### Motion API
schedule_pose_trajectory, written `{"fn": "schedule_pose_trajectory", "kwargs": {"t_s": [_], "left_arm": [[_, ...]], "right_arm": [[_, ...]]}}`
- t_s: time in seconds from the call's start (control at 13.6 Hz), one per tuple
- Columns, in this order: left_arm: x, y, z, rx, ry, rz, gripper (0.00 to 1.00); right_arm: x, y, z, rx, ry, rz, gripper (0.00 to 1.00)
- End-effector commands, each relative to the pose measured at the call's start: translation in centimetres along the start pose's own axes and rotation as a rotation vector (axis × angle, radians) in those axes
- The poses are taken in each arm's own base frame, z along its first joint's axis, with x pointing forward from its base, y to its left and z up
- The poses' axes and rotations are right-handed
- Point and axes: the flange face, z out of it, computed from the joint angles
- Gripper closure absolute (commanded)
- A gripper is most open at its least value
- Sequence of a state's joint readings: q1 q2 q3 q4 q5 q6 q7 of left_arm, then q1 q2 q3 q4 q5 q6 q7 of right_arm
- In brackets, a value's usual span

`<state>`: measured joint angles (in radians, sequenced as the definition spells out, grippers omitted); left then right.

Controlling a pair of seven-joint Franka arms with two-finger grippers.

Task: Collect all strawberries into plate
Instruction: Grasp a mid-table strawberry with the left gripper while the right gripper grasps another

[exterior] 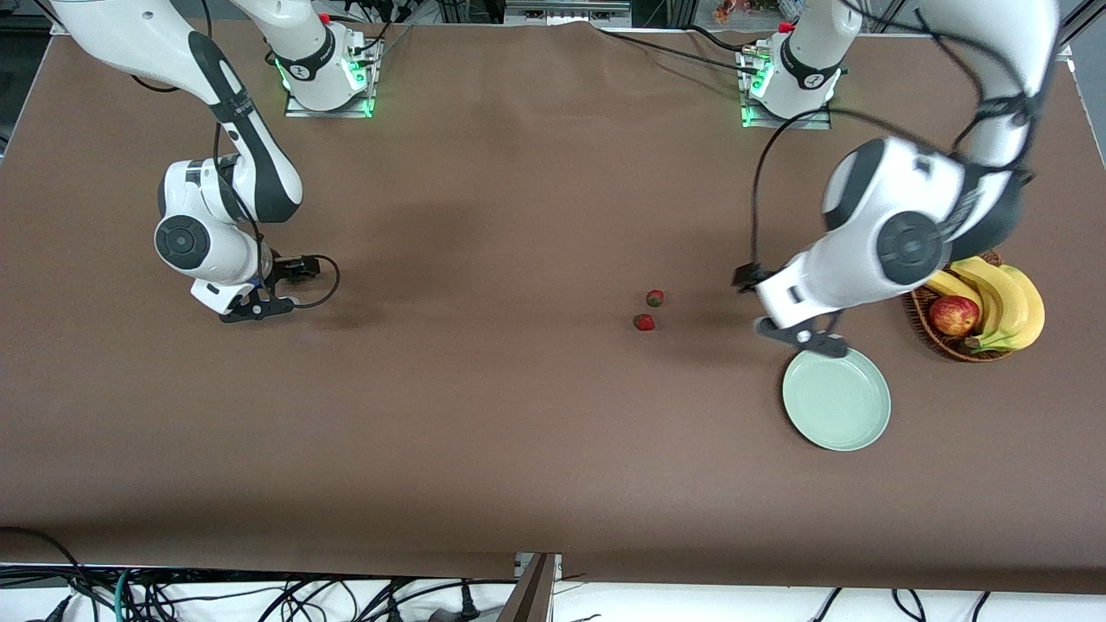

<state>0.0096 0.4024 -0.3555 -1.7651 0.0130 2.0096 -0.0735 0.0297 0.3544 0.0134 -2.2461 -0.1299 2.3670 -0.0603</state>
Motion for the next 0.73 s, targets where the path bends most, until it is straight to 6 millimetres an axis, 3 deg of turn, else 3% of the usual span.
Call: {"fn": "schedule_pose_trajectory", "kwargs": {"t_s": [0.0, 0.29, 0.37, 0.44, 0.66], "left_arm": [[-2.7, 5.9, 6.6, -0.025, 0.109, -0.014, 0.0], [-2.6, 9.4, 13.2, -0.063, 0.157, 0.03, 0.0], [-2.5, 9.4, 14.8, -0.062, 0.16, 0.041, 0.0], [-2.8, 9.8, 15.7, -0.046, 0.153, 0.072, 0.03], [-3.8, 10.2, 16.9, 0.021, 0.142, 0.161, 0.31]], "right_arm": [[-1.4, 0.2, 0.0, -0.007, 0.016, -0.021, 0.02], [-1.6, 1.3, 0.7, -0.008, 0.021, -0.077, 0.49], [-1.6, 1.3, 0.9, -0.008, 0.024, -0.081, 0.59], [-1.6, 1.2, 0.9, -0.007, 0.026, -0.082, 0.65], [-1.5, 1.3, 1.4, -0.004, 0.026, -0.078, 0.65]]}}
